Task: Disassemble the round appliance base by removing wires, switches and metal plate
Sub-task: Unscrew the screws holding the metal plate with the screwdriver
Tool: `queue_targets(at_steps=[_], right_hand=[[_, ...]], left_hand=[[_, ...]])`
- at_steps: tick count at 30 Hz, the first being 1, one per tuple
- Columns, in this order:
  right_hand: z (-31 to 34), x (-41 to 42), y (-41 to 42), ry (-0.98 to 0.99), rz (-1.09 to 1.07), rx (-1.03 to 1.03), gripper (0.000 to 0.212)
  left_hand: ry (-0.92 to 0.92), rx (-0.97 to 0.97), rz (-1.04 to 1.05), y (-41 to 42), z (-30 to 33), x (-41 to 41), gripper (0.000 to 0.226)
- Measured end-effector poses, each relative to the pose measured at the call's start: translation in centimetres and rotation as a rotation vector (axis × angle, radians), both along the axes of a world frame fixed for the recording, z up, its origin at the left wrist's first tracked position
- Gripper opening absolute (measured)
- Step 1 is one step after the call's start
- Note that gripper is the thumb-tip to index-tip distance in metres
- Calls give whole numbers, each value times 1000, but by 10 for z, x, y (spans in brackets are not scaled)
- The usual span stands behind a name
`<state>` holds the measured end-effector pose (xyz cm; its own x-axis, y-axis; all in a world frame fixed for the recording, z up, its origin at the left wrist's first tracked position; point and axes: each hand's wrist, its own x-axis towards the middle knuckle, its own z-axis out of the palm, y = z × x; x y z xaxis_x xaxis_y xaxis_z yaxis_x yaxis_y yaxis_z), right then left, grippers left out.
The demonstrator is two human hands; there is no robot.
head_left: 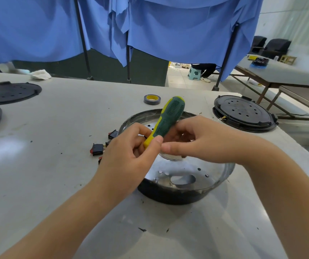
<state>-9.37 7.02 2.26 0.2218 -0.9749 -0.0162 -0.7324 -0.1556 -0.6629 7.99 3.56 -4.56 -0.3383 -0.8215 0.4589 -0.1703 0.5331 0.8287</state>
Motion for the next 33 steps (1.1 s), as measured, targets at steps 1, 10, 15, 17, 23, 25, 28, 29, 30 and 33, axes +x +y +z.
queue_targets(at_steps=[1,10,15,17,23,25,28,29,30,33], right_hand=[[-1,-1,-1,-42,-18,10,36],[12,12,2,-827,-129,-80,35],[28,-9,8,-808,-272,-246,24],[29,-11,10,-743,-241,-230,31],[26,-13,13,-578,-83,-144,28],[23,-12,12,-582,-70,-131,29],[19,-10,9,-585,-45,-118,31],[18,-9,8,-582,-35,-110,32],[17,-8,7,-578,-27,-104,32],[16,-8,6,-575,-22,-97,33]], left_hand=[[35,13,-22,1,1,0,20],[108,-39,-231,15,13,0,34],[-92,-152,-190,18,10,3,37],[-184,-171,-191,18,8,3,42],[-235,-89,-234,15,2,4,51],[-216,-69,-237,15,3,4,52],[-211,-57,-228,14,3,3,52],[-214,-59,-222,14,3,3,51],[-220,-63,-216,15,2,3,51],[-253,-52,-201,15,0,4,53]])
